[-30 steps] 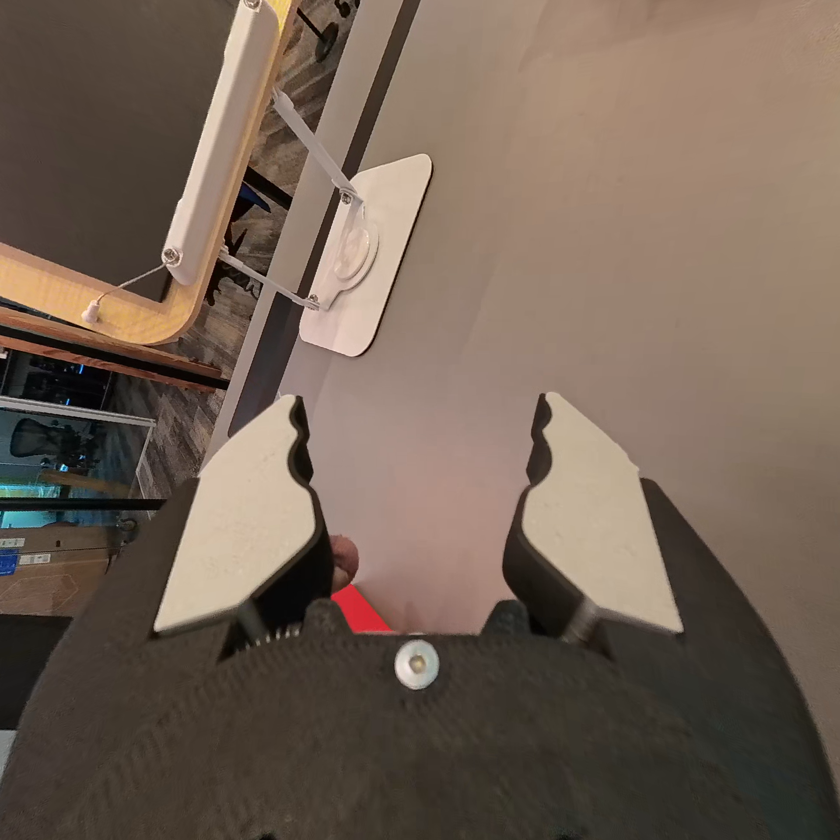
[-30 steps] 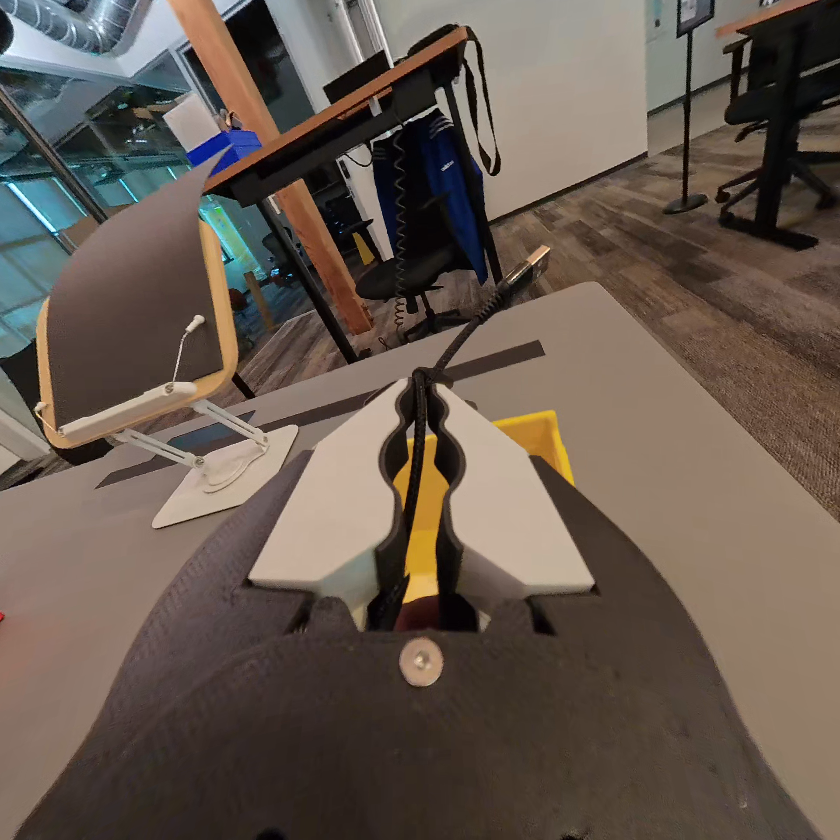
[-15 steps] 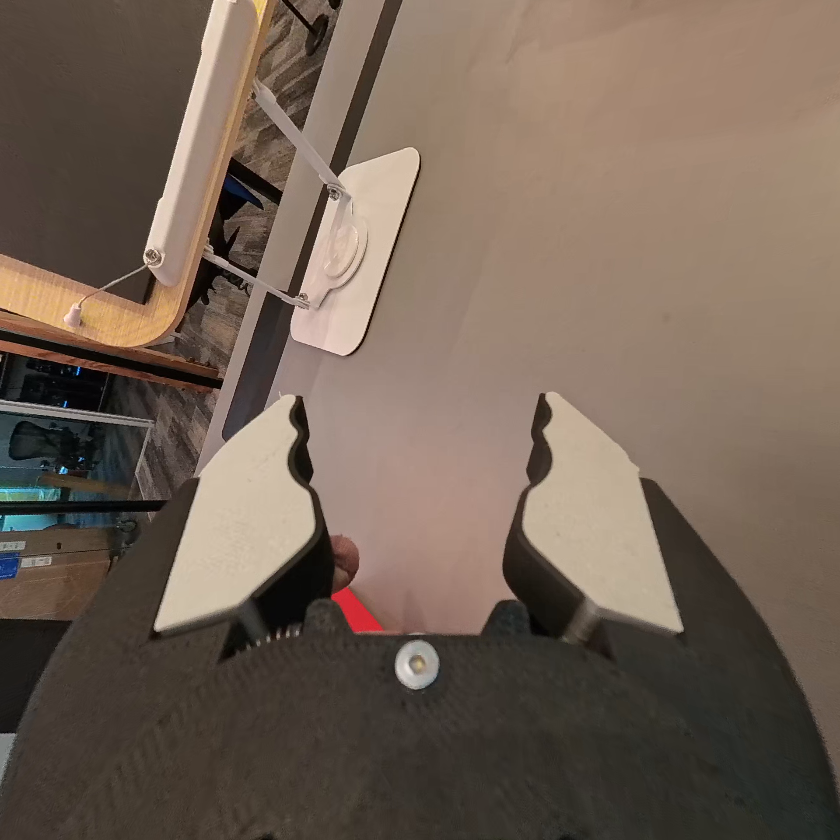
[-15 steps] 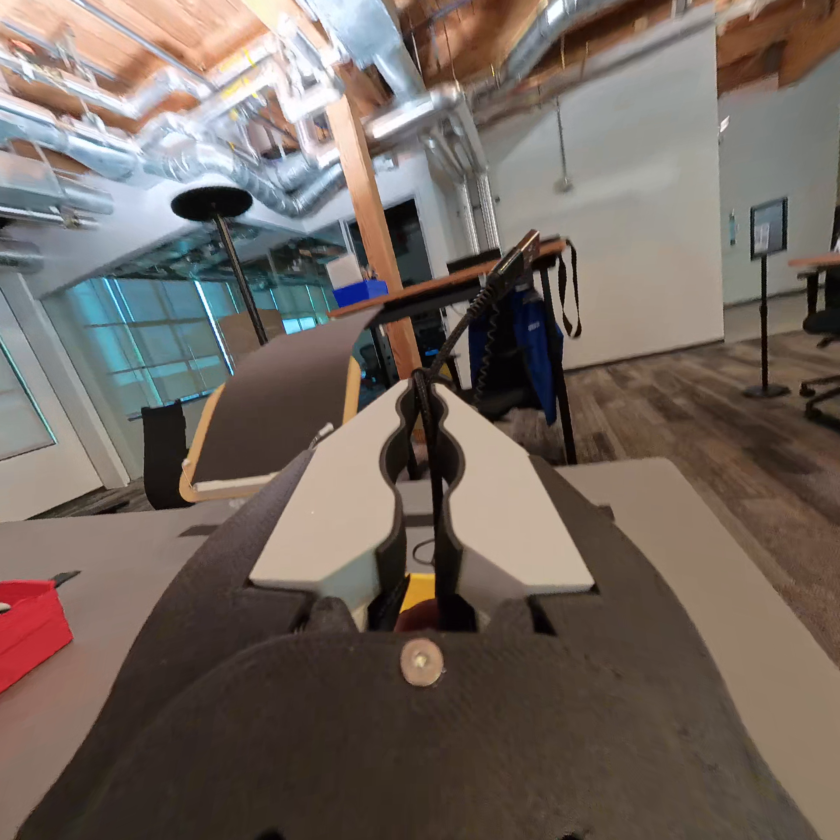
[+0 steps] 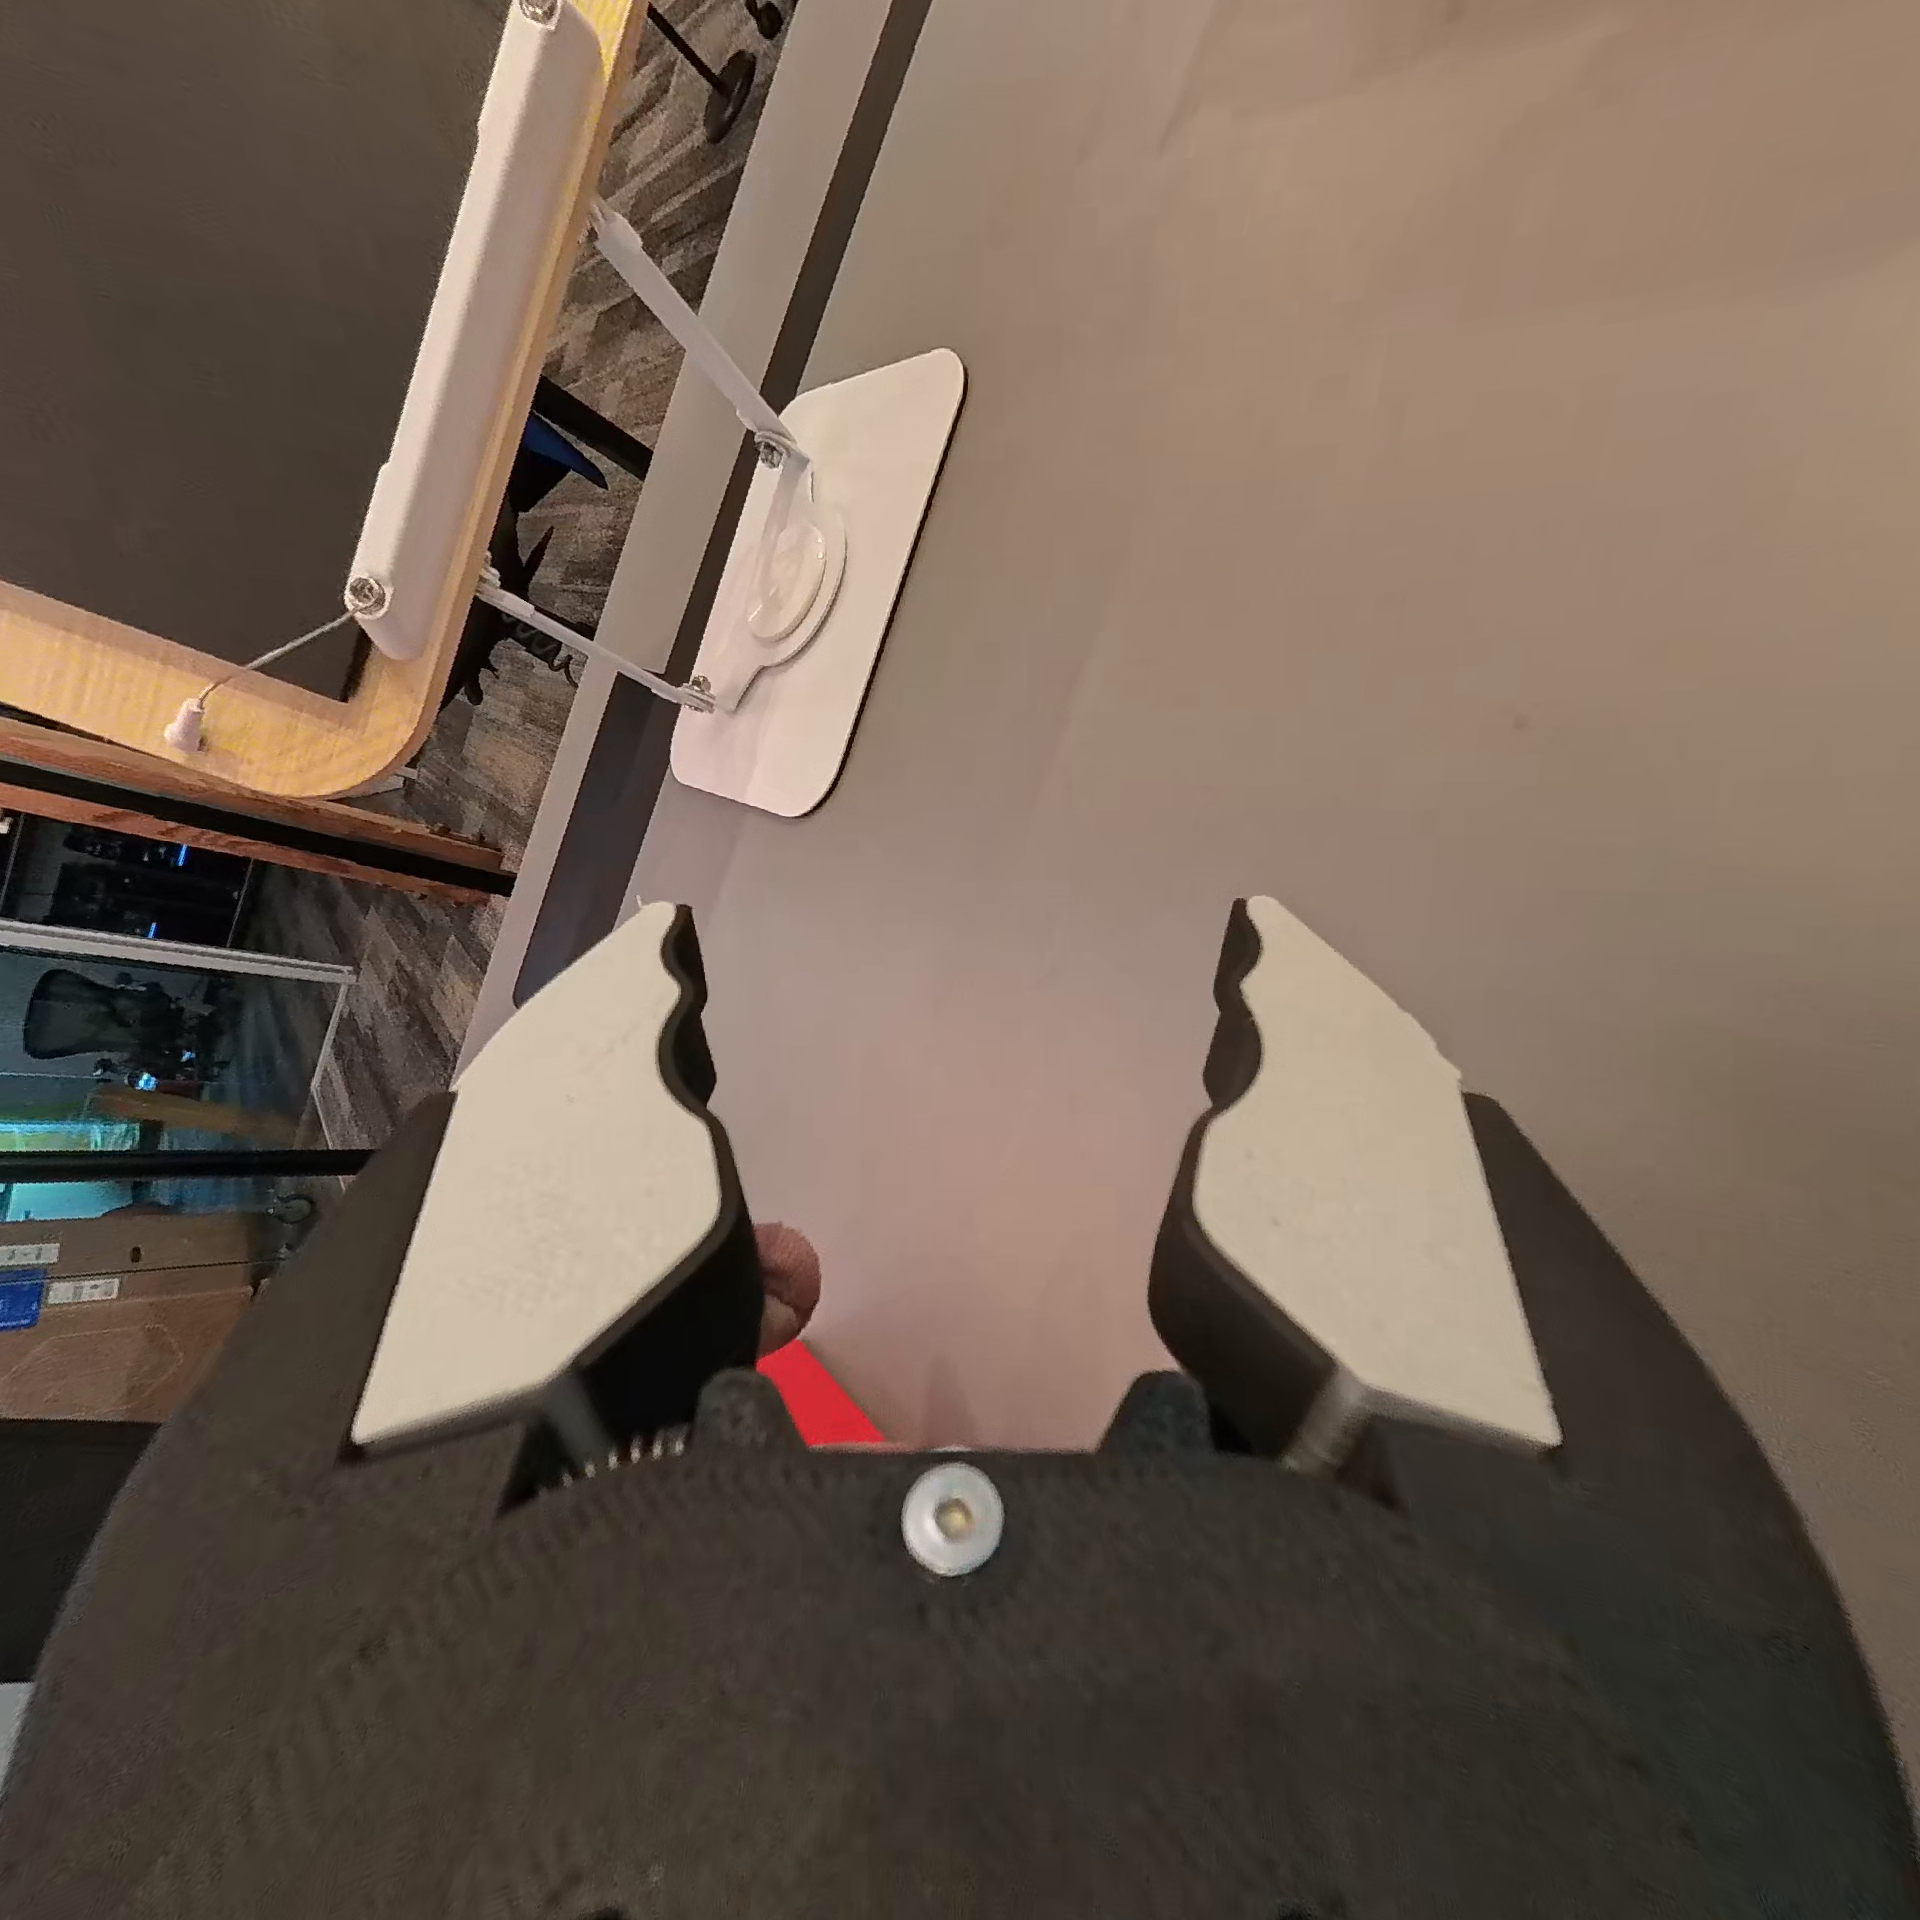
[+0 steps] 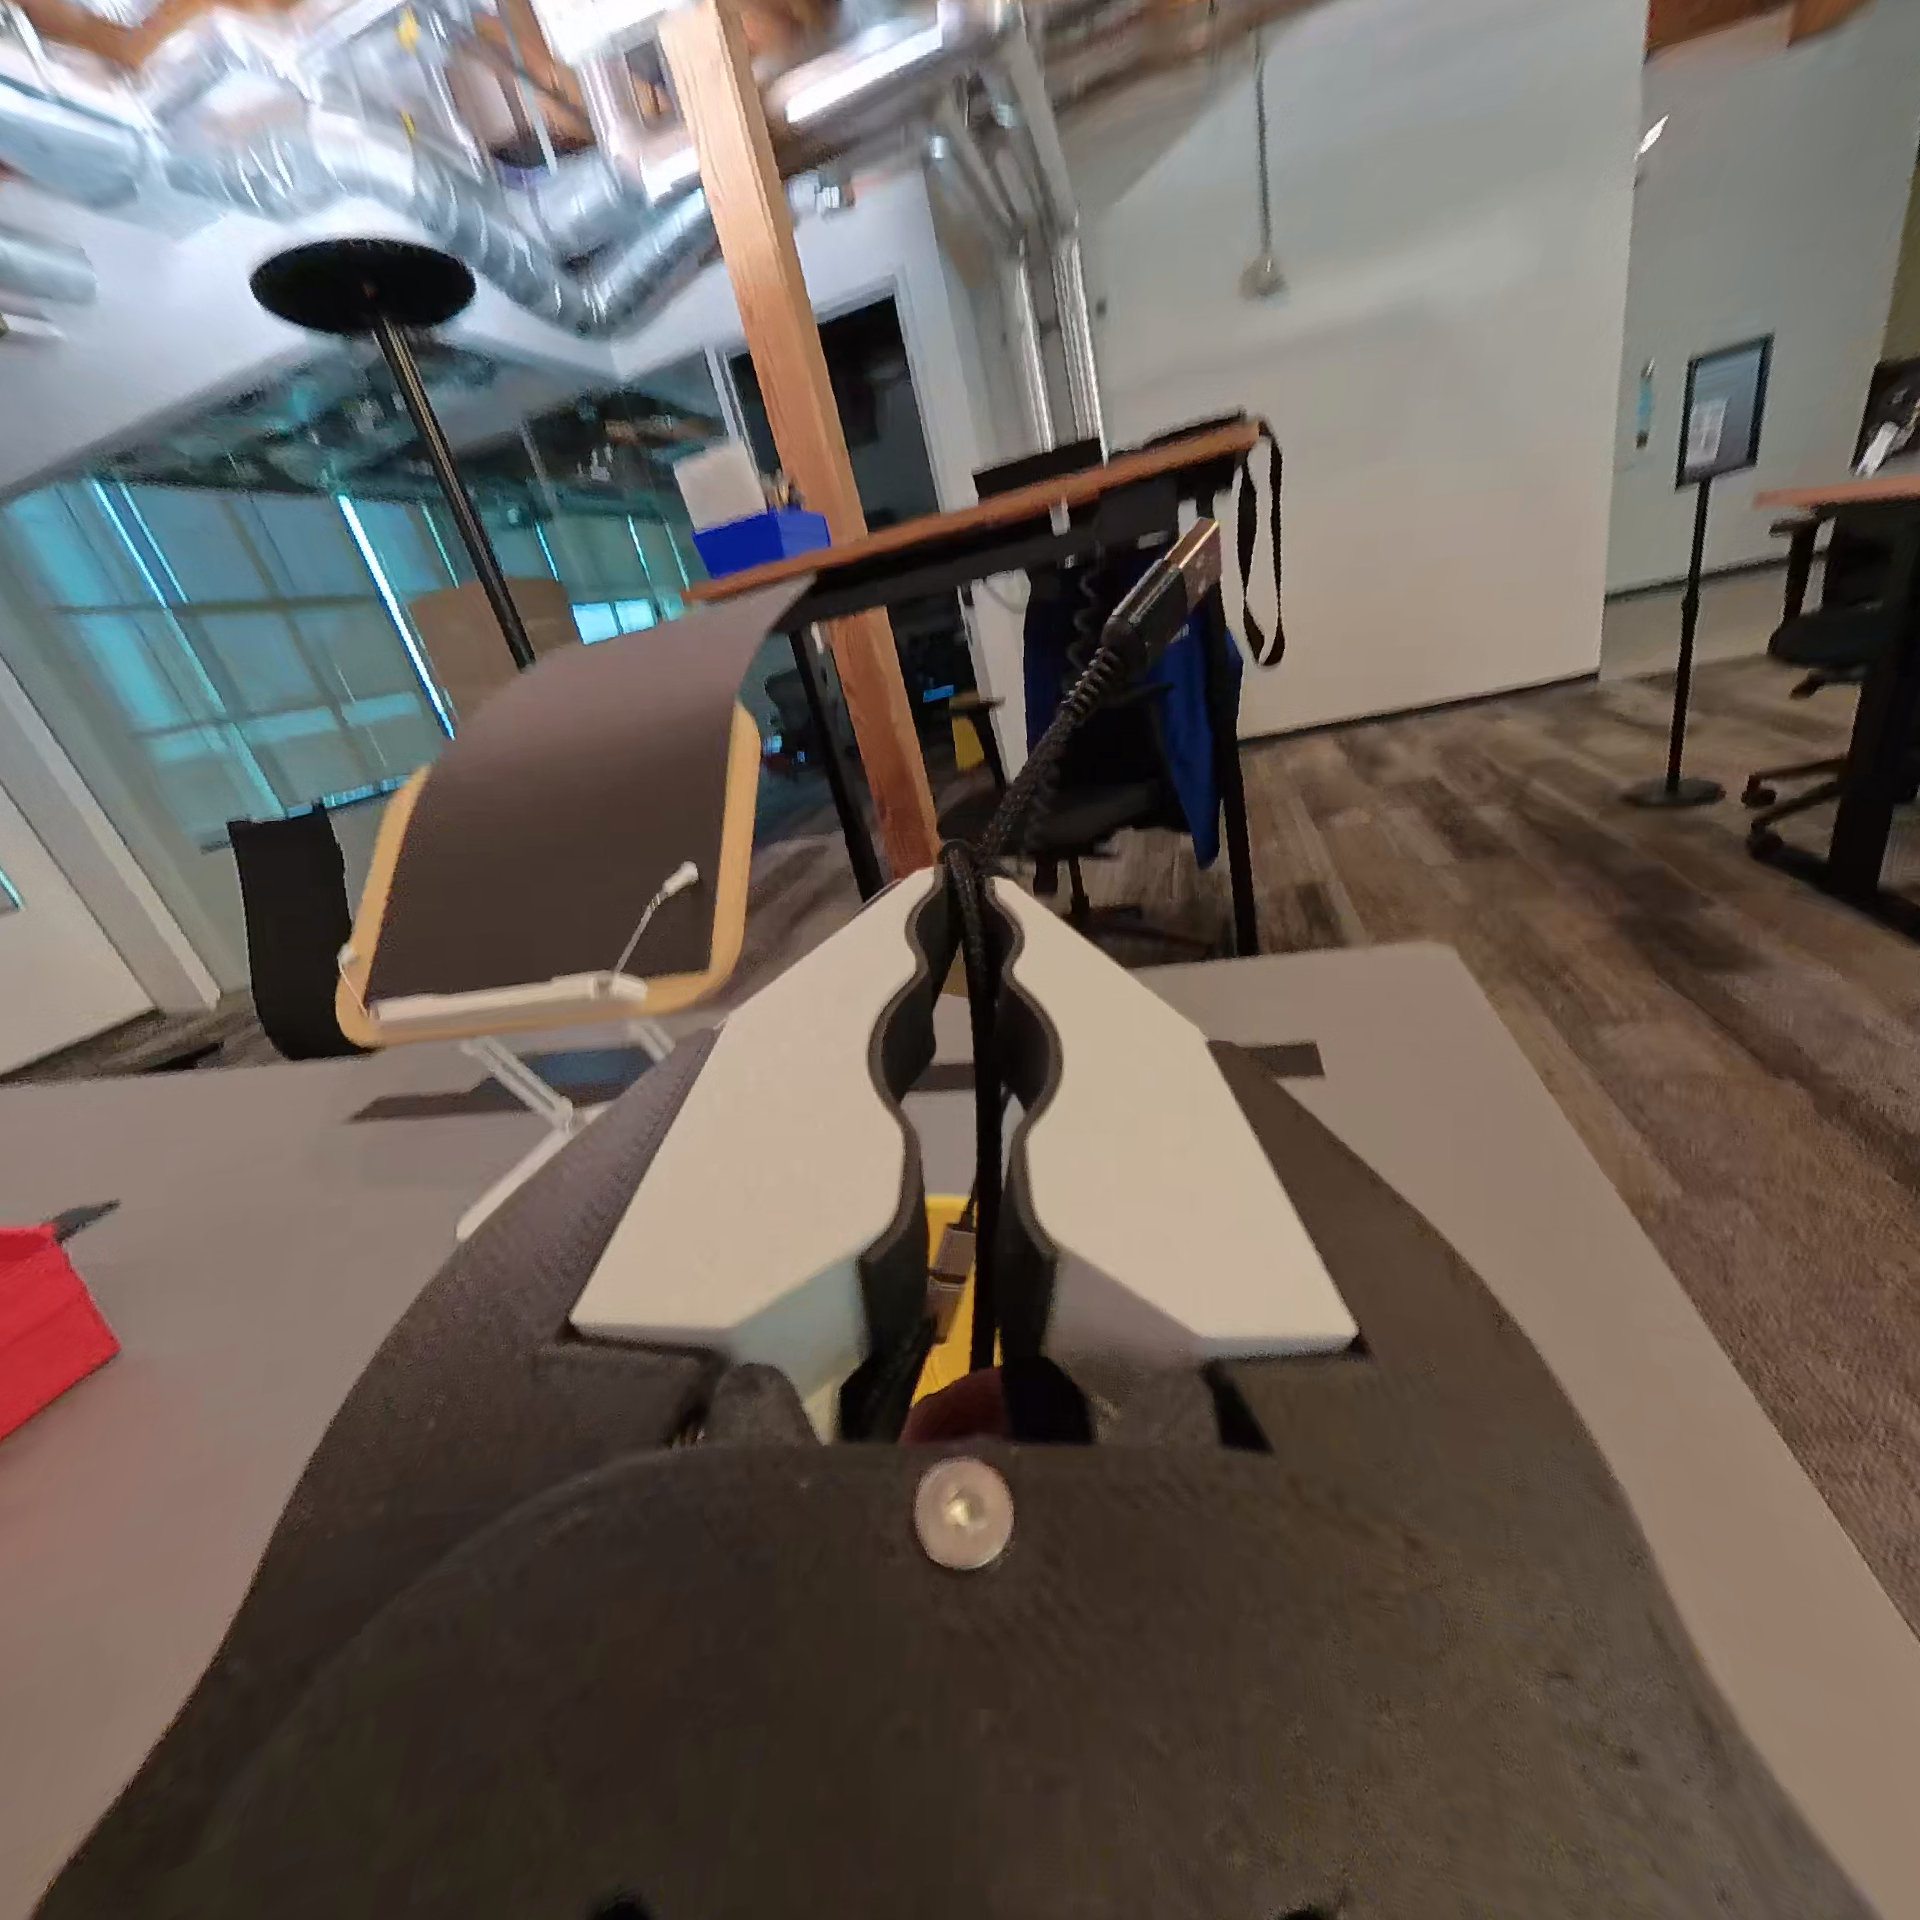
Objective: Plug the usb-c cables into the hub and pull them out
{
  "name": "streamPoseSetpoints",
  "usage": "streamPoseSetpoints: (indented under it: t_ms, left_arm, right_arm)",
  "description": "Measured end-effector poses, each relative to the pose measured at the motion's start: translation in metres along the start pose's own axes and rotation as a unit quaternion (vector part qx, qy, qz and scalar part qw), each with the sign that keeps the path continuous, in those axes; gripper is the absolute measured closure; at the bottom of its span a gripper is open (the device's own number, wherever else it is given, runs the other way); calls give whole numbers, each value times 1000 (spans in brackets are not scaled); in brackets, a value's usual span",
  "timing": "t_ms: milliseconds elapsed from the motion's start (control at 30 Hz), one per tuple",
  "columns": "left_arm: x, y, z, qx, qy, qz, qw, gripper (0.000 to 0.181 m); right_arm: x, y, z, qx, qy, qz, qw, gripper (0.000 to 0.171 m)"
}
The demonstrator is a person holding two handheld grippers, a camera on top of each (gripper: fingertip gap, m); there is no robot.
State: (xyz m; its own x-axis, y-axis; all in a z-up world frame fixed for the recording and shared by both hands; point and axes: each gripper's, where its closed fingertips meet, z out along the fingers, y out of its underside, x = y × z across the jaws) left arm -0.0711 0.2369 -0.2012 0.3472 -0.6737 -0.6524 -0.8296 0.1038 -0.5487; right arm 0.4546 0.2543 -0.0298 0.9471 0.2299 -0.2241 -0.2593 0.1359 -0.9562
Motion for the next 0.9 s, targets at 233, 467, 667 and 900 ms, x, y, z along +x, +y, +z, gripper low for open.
streamPoseSetpoints:
  t_ms: [233,467,667,900]
  left_arm:
    - [8,0,4,-3,9,6,1000,88]
    - [11,3,6,-7,14,7,1000,88]
    - [11,5,7,-8,16,7,1000,88]
    - [11,7,7,-9,19,2,1000,88]
  right_arm:
    - [-6,50,28,-101,-14,-23,995,171]
    - [-18,88,62,-152,-4,-42,987,171]
    - [-6,127,74,-235,23,-36,971,171]
    - [16,193,60,-374,45,-49,925,171]
